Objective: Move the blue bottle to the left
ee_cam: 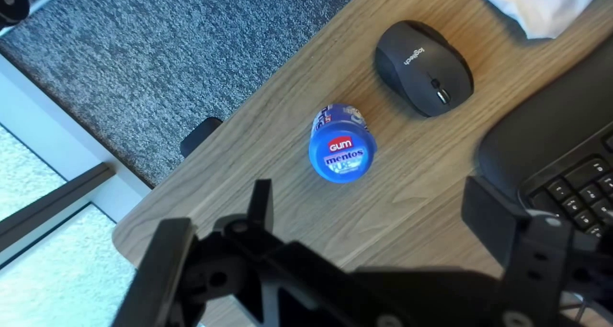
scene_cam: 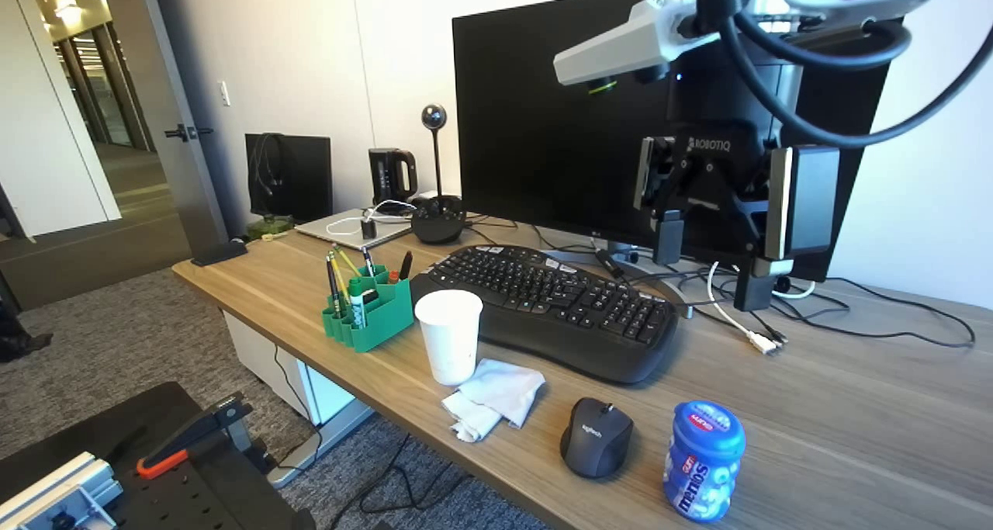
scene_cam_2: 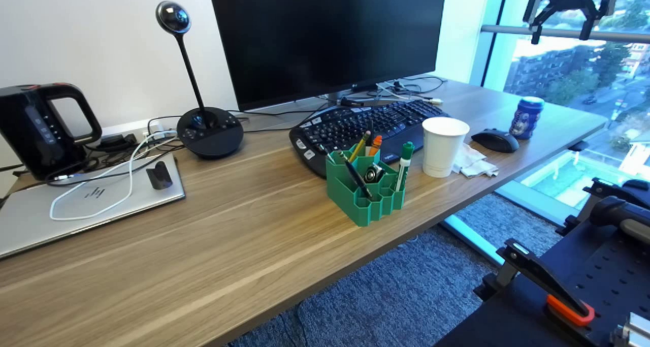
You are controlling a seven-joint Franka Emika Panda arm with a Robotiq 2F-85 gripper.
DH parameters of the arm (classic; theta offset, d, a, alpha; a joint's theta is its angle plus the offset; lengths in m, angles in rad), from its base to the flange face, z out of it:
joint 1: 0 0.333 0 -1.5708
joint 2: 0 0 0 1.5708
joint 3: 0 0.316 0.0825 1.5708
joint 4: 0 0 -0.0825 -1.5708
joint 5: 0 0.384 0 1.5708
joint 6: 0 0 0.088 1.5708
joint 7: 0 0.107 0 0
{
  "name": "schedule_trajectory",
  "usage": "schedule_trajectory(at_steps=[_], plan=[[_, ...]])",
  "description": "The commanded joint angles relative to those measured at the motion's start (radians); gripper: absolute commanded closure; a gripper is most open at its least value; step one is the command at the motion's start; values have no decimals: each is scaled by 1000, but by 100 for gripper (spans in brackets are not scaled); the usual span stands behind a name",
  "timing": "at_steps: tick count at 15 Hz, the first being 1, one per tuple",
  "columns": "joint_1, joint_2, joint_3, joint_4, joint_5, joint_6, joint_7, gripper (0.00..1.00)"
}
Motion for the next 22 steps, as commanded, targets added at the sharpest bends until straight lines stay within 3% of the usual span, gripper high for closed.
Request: schedule_trajectory(at_steps=[1, 12, 22], plan=[[5, -3, -2, -3, -6, 6, -3, 0], [5, 72, -7, 15, 8, 87, 52, 0], [-11, 149, -32, 25, -6, 83, 58, 0]])
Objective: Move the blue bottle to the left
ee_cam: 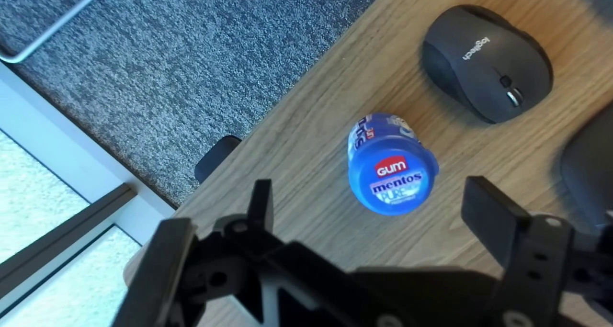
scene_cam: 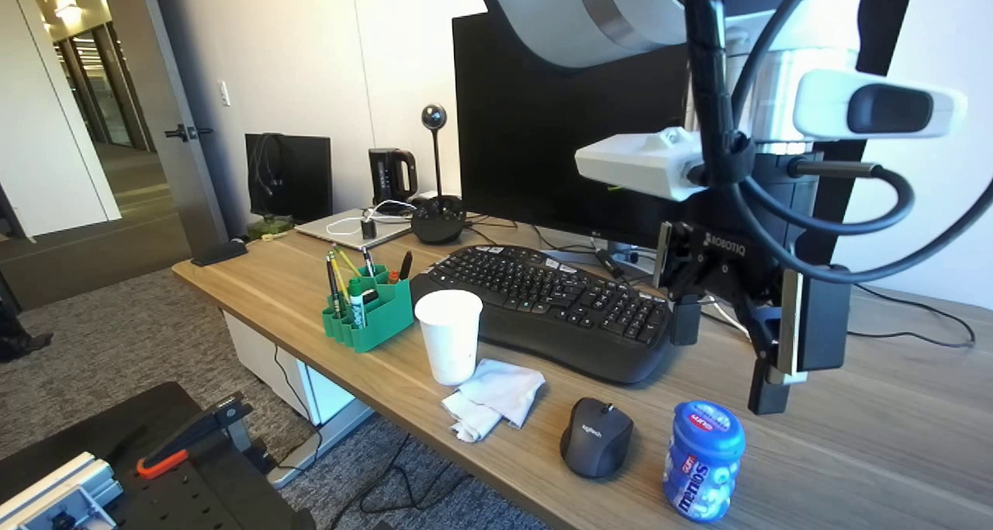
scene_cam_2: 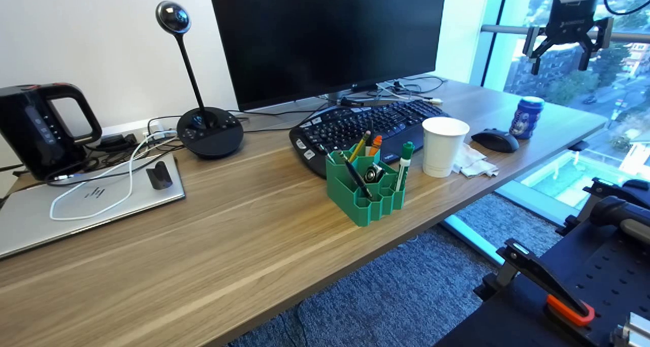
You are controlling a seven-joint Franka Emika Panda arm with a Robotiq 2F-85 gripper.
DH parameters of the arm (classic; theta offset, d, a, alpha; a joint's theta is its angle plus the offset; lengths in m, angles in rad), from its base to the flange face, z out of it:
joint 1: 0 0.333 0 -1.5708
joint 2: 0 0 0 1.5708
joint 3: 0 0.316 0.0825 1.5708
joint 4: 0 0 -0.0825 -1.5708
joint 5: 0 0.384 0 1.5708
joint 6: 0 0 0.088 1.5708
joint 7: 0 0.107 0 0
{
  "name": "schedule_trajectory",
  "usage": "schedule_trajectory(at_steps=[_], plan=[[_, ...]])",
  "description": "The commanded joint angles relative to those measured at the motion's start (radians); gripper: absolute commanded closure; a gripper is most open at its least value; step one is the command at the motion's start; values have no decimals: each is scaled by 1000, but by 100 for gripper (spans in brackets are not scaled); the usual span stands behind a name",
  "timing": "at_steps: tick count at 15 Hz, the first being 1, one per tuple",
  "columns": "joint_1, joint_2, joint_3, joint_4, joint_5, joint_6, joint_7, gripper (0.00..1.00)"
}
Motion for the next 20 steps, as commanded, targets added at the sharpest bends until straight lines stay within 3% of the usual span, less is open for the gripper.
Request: schedule_trajectory(at_steps=[1, 10, 20], plan=[[6, 34, -13, 19, -8, 7, 14, 0], [17, 103, -21, 32, -32, 65, 36, 0], [4, 133, 5, 74, 9, 50, 9, 0]])
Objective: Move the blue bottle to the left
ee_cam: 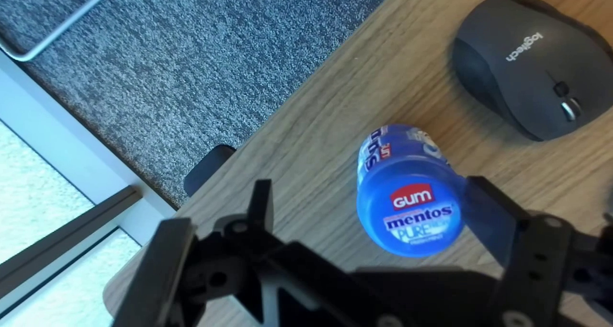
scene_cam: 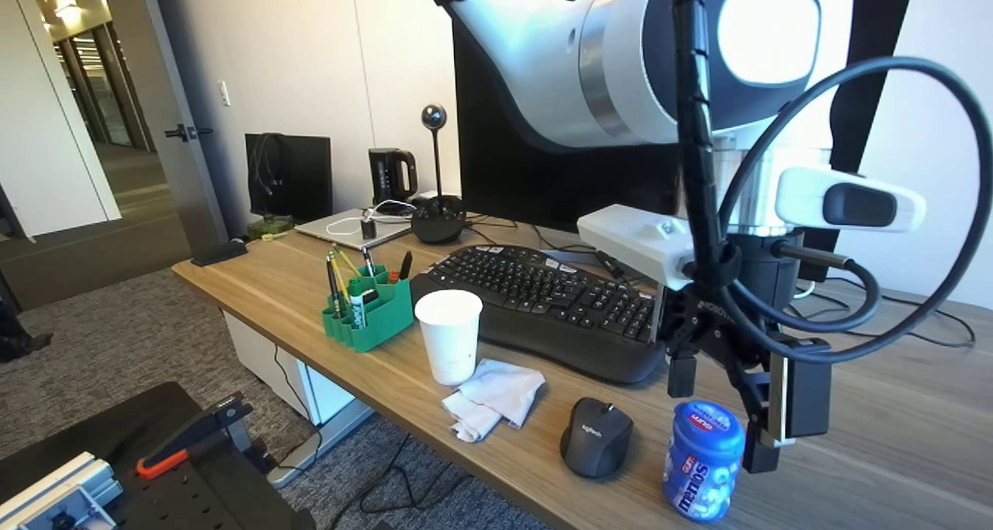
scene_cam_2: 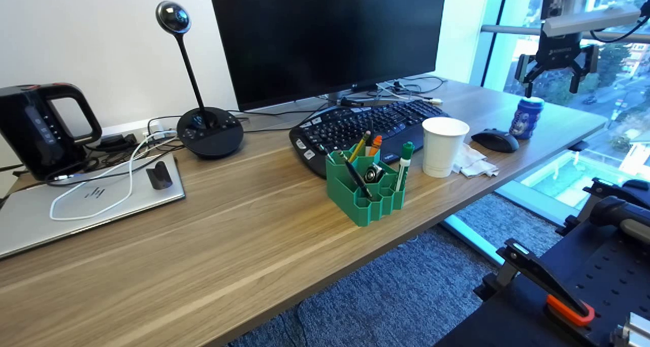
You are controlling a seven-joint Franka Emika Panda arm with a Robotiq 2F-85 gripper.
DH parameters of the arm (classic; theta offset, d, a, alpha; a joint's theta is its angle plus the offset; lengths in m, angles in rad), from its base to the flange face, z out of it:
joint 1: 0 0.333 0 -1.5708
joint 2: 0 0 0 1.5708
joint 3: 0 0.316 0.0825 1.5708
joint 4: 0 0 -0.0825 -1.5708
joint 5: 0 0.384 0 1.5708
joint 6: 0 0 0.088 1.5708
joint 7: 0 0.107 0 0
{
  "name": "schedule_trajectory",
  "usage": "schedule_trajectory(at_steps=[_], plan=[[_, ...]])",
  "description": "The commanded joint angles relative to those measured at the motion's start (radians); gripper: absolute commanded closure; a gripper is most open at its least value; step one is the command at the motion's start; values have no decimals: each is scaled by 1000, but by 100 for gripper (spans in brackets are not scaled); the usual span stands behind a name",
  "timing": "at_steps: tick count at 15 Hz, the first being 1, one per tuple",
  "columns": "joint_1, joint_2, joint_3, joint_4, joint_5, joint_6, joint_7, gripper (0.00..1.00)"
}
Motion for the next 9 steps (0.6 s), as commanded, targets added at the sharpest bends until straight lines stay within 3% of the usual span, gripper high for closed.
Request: schedule_trajectory(at_steps=[1, 9], plan=[[-5, 21, 12, 47, 36, -7, -9, 0], [-2, 56, 16, 100, 53, -6, -6, 0]])
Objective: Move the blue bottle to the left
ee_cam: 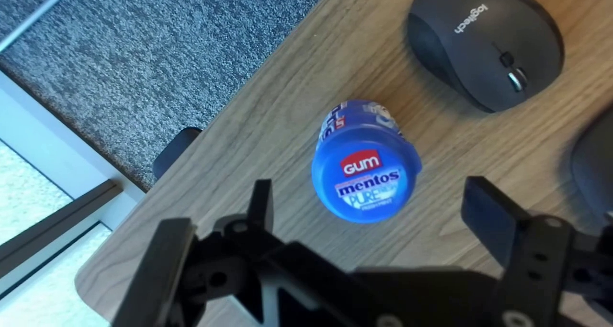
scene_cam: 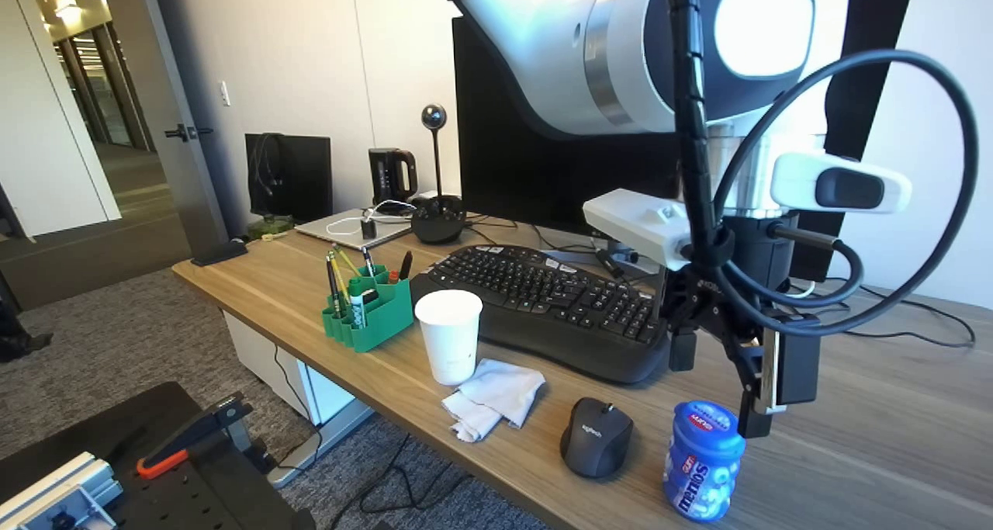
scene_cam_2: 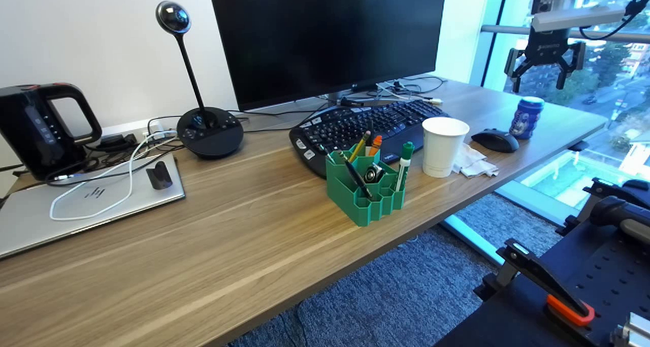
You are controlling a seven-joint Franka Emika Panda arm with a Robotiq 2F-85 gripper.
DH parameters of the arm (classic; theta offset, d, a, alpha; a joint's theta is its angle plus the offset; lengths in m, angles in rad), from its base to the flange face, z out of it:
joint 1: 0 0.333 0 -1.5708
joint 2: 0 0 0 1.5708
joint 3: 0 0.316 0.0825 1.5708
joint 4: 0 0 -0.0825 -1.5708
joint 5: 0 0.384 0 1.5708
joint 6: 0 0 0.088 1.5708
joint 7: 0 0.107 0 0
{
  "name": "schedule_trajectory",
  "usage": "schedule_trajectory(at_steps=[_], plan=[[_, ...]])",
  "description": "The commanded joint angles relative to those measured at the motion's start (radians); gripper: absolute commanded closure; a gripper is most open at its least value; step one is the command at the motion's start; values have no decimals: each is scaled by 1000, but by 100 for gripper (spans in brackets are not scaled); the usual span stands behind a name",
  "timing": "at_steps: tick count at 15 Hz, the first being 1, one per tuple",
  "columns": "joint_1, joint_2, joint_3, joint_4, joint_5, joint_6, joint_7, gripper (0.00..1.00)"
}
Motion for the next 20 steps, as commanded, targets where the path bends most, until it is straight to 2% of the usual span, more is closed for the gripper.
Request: schedule_trajectory(at_steps=[1, 15, 18, 19, 20], plan=[[0, 43, -2, 50, 8, -4, -4, 0], [14, 109, -16, 90, -15, -9, 4, 0], [15, 113, -17, 91, -15, -10, 6, 9], [15, 113, -16, 92, -14, -11, 7, 24], [15, 113, -16, 93, -14, -12, 7, 31]])
